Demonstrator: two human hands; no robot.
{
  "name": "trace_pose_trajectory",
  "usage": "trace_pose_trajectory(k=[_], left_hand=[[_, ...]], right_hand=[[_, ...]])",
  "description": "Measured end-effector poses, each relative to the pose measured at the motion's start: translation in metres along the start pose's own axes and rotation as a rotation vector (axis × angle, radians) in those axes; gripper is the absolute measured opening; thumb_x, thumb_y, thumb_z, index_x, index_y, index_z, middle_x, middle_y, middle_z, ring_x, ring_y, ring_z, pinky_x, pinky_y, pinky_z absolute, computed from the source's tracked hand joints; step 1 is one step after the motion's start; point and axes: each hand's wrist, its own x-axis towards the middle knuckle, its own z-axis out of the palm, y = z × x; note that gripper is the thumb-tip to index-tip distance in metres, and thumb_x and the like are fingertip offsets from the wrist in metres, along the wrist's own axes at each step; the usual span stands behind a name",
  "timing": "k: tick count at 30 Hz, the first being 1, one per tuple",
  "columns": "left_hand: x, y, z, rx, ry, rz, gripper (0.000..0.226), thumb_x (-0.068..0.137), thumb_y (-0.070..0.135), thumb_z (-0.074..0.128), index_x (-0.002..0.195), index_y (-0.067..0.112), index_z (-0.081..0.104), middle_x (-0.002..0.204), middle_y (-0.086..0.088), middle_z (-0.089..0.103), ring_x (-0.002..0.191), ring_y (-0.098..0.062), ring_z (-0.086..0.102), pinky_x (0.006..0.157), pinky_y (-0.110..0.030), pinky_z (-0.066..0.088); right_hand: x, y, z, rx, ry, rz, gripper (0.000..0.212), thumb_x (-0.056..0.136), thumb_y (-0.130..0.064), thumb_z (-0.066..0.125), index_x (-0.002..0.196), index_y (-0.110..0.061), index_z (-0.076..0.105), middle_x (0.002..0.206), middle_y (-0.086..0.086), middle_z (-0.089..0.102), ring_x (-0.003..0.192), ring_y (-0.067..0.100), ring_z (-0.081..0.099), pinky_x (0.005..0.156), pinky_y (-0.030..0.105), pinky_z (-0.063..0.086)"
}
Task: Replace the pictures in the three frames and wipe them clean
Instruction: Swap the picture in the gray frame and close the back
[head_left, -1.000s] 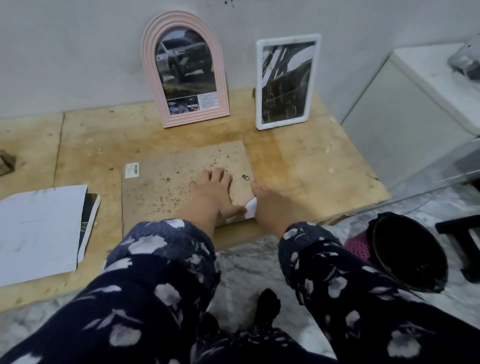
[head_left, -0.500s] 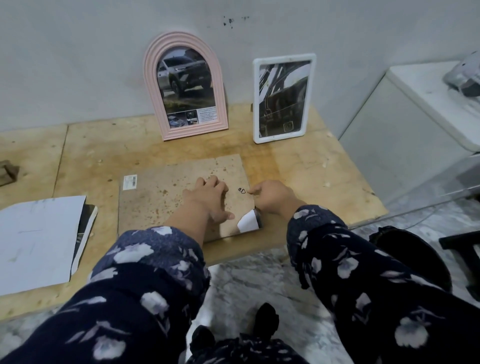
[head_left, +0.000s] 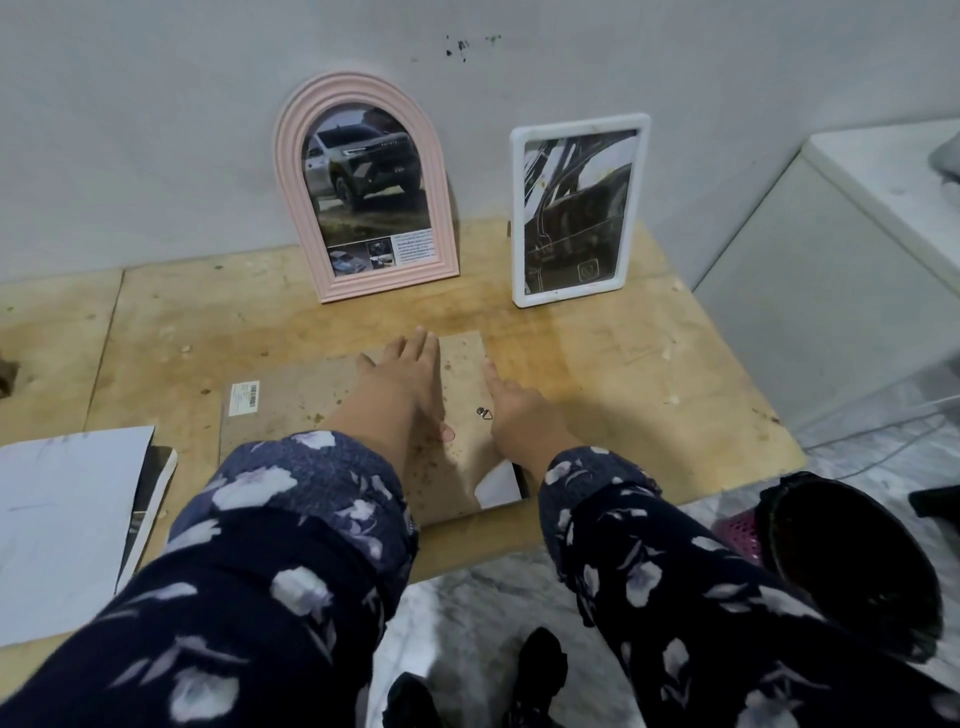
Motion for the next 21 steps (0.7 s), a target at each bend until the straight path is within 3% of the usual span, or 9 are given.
trace_pose_trajectory(k=[6,9,15,18,21], left_hand=[[0.01,-0.002,-0.003,-0.021,-0.009,0.019,0.129,0.064,0.057,0.081,0.155,0.021,-0.003,0.162,0.009,-0.007,0.148,-0.027,0.0,0.114,-0.057,0.021],[0.012,-0.004,-0.002,-0.022,-0.04,0.029,0.122,0.064,0.055,0.082,0.154,0.029,0.004,0.161,0.009,-0.009,0.148,-0.027,-0.003,0.113,-0.062,0.016],[0.013,-0.003,-0.001,0.053,-0.085,0.025,0.125,0.065,0.062,0.078,0.154,0.031,-0.005,0.16,0.008,-0.018,0.149,-0.026,-0.008,0.113,-0.063,0.013],[0.013,-0.005,0.005,0.075,-0.047,0.037,0.123,0.068,0.065,0.074,0.153,0.032,-0.008,0.159,0.008,-0.02,0.149,-0.025,-0.009,0.113,-0.062,0.015],[0.013,-0.014,0.01,0.072,0.0,0.081,0.12,0.071,0.065,0.07,0.153,0.029,-0.011,0.16,0.008,-0.018,0.149,-0.022,-0.006,0.113,-0.058,0.016]], right_hand=[[0.002,0.003,-0.004,-0.085,-0.037,-0.012,0.077,0.091,-0.002,0.034,0.154,-0.024,-0.006,0.111,0.013,0.06,0.089,0.026,0.051,0.08,0.037,0.047],[0.002,0.003,-0.004,-0.097,-0.052,-0.048,0.076,0.091,-0.002,0.033,0.154,-0.026,-0.003,0.112,0.011,0.06,0.097,0.028,0.053,0.079,0.037,0.045],[0.004,0.002,-0.005,-0.054,-0.092,-0.032,0.078,0.091,-0.005,0.035,0.152,-0.033,-0.004,0.111,0.011,0.06,0.098,0.028,0.054,0.085,0.04,0.047],[0.008,0.004,-0.005,0.135,-0.065,0.015,0.068,0.092,-0.011,0.037,0.151,-0.035,0.014,0.096,0.008,0.062,0.084,0.024,0.057,0.082,0.041,0.051],[0.013,0.001,-0.011,0.258,0.029,0.008,0.059,0.086,-0.011,0.043,0.141,-0.029,0.032,0.098,0.005,0.061,0.089,0.024,0.058,0.08,0.041,0.051]])
